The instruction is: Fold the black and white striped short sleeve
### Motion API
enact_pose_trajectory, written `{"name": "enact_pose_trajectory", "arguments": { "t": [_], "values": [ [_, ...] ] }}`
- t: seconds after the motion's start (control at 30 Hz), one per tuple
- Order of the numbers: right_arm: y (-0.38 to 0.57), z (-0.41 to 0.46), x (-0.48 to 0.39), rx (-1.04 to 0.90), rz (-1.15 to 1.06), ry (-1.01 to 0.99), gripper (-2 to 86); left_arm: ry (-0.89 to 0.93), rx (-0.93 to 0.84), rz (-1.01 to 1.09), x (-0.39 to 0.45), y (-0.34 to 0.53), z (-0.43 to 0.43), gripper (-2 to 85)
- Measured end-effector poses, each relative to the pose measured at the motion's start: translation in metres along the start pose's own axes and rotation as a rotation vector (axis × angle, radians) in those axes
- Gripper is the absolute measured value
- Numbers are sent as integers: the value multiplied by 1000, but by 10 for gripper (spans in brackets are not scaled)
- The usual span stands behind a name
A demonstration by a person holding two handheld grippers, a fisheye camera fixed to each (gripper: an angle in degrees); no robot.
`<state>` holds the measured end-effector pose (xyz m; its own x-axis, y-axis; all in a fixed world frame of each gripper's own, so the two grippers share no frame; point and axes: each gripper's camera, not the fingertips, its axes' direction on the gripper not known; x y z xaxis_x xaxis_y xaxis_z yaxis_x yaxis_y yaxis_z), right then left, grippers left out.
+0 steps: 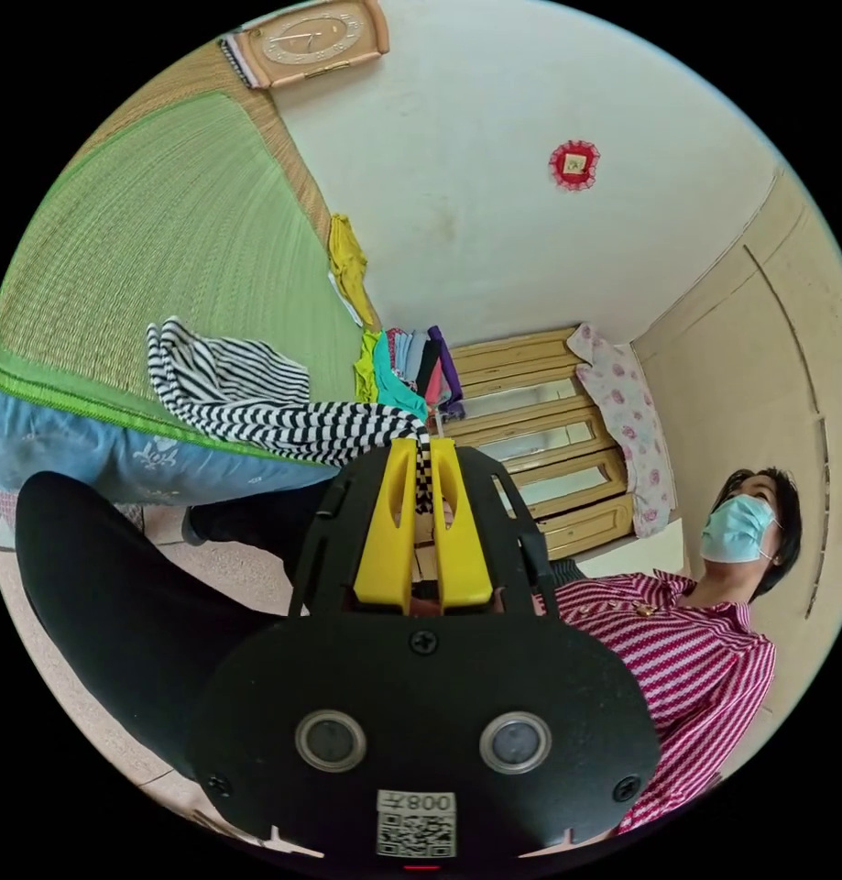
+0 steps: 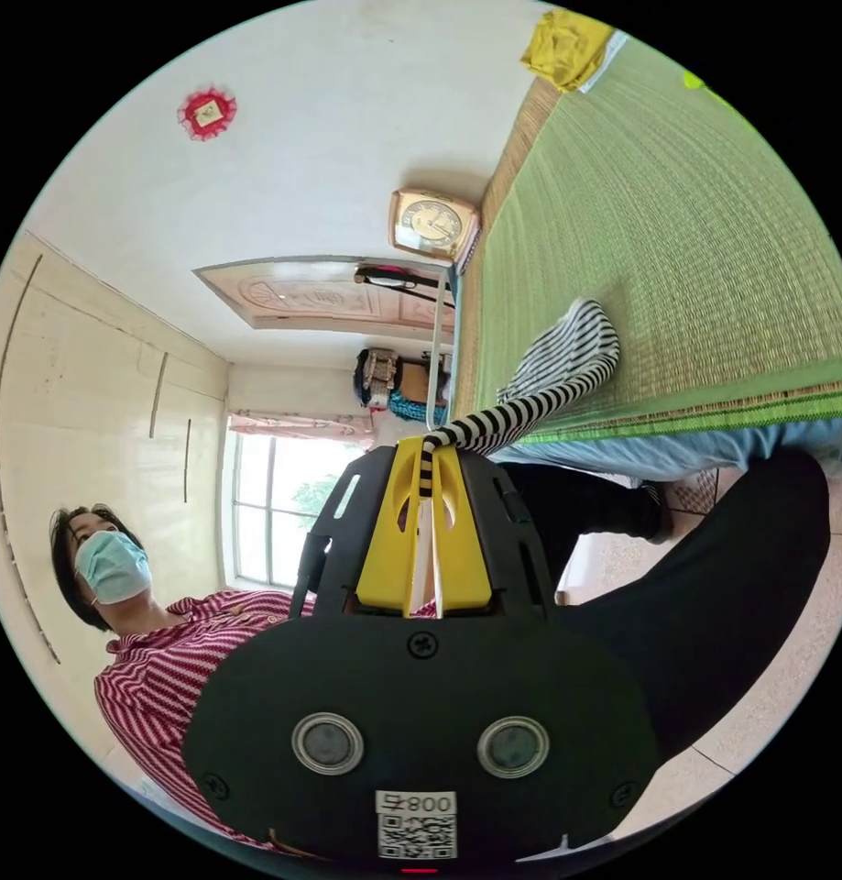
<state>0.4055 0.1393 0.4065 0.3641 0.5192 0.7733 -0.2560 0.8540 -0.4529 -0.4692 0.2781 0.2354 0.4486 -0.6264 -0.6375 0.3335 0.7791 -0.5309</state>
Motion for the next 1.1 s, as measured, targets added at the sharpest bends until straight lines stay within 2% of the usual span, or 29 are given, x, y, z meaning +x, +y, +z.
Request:
{"name": "enact_pose_trajectory", "arguments": {
  "t": [0.37, 0.77, 0.97, 1.1],
  "values": [
    [10, -39, -63, 62, -143, -14, 9, 69, -29, 109, 56, -46, 45, 27],
    [0, -79, -92, 108, -166, -4, 9, 89, -86, 89, 75, -122, 122, 26],
    [-47, -101, -92, 110, -131, 31, 10, 46, -151, 77, 71, -201, 184, 26],
    [-118, -120, -97, 115, -145, 100, 10, 14, -185, 85, 64, -275, 235, 25]
  ]
}}
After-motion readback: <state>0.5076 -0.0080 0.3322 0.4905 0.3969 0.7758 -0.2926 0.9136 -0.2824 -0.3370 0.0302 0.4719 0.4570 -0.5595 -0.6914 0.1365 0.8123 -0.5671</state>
